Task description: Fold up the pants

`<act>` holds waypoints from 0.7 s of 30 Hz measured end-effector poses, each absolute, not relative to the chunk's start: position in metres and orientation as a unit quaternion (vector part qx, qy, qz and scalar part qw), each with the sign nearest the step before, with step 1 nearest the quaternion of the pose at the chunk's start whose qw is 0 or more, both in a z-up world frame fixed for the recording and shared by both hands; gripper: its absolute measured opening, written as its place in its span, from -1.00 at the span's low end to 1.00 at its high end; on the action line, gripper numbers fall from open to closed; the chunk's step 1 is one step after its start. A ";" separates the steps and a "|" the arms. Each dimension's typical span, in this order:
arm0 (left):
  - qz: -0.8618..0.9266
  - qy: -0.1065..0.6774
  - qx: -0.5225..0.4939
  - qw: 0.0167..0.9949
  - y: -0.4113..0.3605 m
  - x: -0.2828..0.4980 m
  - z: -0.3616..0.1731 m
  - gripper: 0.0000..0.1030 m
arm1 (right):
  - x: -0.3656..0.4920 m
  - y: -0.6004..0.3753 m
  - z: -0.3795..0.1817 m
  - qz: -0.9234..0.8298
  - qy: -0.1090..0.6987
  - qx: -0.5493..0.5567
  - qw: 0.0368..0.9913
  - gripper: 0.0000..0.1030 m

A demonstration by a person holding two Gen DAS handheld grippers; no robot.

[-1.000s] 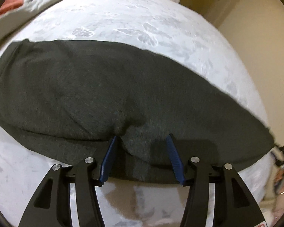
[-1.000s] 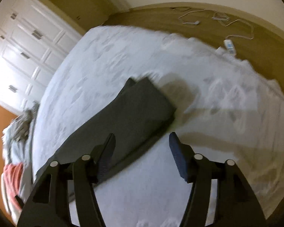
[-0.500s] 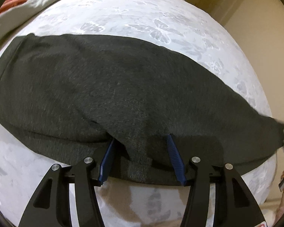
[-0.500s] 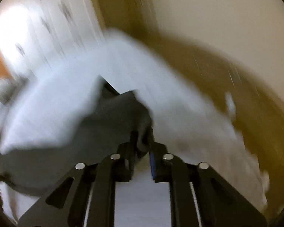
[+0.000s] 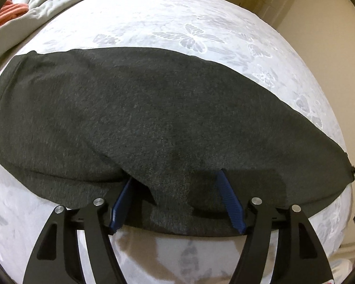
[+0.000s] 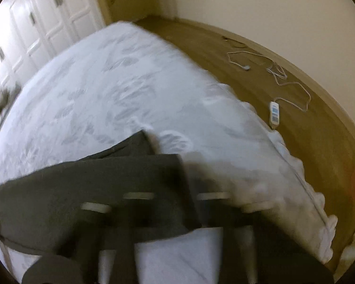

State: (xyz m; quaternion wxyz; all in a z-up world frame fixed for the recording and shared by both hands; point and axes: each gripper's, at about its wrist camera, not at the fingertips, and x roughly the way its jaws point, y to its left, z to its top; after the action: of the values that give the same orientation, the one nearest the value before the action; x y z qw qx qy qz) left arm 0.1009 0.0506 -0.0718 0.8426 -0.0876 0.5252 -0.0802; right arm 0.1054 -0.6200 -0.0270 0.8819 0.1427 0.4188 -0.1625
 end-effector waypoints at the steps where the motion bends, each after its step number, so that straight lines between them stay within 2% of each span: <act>1: -0.081 0.526 -0.089 0.842 0.051 0.101 -0.071 0.30 | 0.100 -0.605 0.007 -0.120 0.357 0.133 0.917 -0.98; 3: -0.085 0.527 -0.098 0.840 0.052 0.101 -0.071 0.30 | 0.075 -0.588 0.058 -0.073 0.262 0.131 0.953 -0.99; 4: -0.086 0.528 -0.102 0.839 0.054 0.101 -0.071 0.30 | 0.070 -0.587 0.065 -0.074 0.245 0.117 0.960 -0.99; 5: -0.087 0.529 -0.106 0.837 0.055 0.102 -0.070 0.30 | 0.073 -0.591 0.060 -0.095 0.260 0.094 0.956 -0.99; 8: -0.088 0.531 -0.105 0.836 0.058 0.105 -0.070 0.30 | 0.109 -0.628 -0.020 -0.179 0.459 0.059 0.868 -0.99; 9: -0.089 0.531 -0.105 0.836 0.061 0.105 -0.069 0.30 | 0.110 -0.633 -0.030 -0.201 0.476 0.048 0.855 -0.99; 11: -0.092 0.529 -0.106 0.837 0.063 0.104 -0.068 0.30 | 0.094 -0.646 -0.034 -0.224 0.446 0.089 0.862 -0.93; 13: -0.097 0.525 -0.123 0.836 0.069 0.102 -0.066 0.30 | 0.072 -0.657 -0.029 -0.217 0.402 0.171 0.873 -0.71; 14: -0.100 0.522 -0.145 0.835 0.077 0.101 -0.064 0.30 | 0.064 -0.660 -0.029 -0.217 0.390 0.196 0.873 -0.53; 18: -0.098 0.479 -0.222 0.843 0.110 0.096 -0.044 0.30 | 0.033 -0.662 -0.046 -0.207 0.386 0.280 0.854 -0.51; 21: -0.053 0.421 -0.245 0.872 0.149 0.085 -0.018 0.30 | 0.020 -0.650 -0.059 -0.199 0.393 0.294 0.848 -0.51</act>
State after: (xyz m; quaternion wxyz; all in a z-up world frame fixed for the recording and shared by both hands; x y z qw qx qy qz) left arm 0.0849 0.1488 -0.0176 0.8716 -0.2449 0.4213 -0.0525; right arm 0.0201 -0.6499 -0.0586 0.8482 0.2940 0.3930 -0.1991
